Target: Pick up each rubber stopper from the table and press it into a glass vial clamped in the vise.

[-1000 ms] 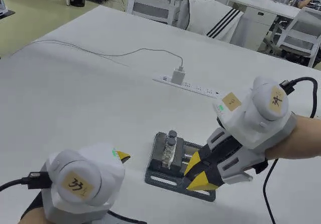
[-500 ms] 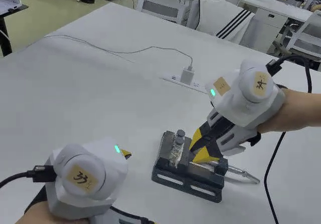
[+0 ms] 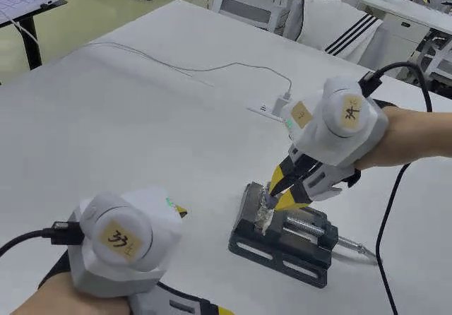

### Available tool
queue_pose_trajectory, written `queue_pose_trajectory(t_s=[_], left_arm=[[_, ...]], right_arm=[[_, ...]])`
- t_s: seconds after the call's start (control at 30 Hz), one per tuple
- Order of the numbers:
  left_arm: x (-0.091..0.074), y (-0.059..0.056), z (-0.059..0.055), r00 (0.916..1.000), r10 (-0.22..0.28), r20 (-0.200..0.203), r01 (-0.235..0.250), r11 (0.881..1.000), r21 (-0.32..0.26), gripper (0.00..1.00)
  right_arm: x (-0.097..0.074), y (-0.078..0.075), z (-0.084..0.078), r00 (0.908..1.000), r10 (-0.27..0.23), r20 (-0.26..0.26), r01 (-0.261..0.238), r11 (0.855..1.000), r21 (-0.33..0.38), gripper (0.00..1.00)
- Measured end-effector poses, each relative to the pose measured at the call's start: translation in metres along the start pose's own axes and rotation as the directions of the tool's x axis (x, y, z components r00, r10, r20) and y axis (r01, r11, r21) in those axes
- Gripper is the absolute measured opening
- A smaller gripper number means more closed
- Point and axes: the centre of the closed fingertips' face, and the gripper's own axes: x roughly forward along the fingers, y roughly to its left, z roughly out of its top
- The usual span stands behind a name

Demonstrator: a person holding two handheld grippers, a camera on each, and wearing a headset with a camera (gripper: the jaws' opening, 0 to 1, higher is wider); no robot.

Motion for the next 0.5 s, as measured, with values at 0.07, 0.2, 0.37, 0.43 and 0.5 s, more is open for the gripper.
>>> queue_pose_trajectory(t_s=[0.07, 0.2, 0.37, 0.43, 0.5], left_arm=[[0.000, 0.000, -0.001, 1.0000, 0.002, 0.000, -0.002, 1.000, -0.006, 0.99], [-0.001, 0.000, -0.001, 1.0000, 0.003, 0.003, -0.003, 1.000, -0.012, 0.99], [-0.002, 0.001, -0.004, 1.0000, 0.003, 0.003, -0.003, 1.000, -0.019, 0.99], [-0.003, 0.001, -0.006, 1.0000, 0.002, -0.003, -0.002, 1.000, -0.021, 0.99], [-0.003, 0.001, -0.007, 1.0000, 0.002, -0.003, -0.002, 1.000, -0.024, 0.99]], right_arm=[[0.003, -0.001, -0.003, 0.9998, 0.007, -0.020, -0.008, 1.000, -0.012, 0.06], [0.006, -0.002, -0.007, 0.9989, 0.026, -0.040, -0.027, 1.000, -0.008, 0.06], [0.009, -0.002, -0.008, 0.9986, 0.033, -0.042, -0.033, 0.999, 0.005, 0.06], [0.010, -0.001, -0.007, 0.9985, 0.039, -0.038, -0.039, 0.999, 0.012, 0.06], [0.012, -0.001, -0.008, 0.9983, 0.040, -0.043, -0.039, 0.999, 0.010, 0.06]])
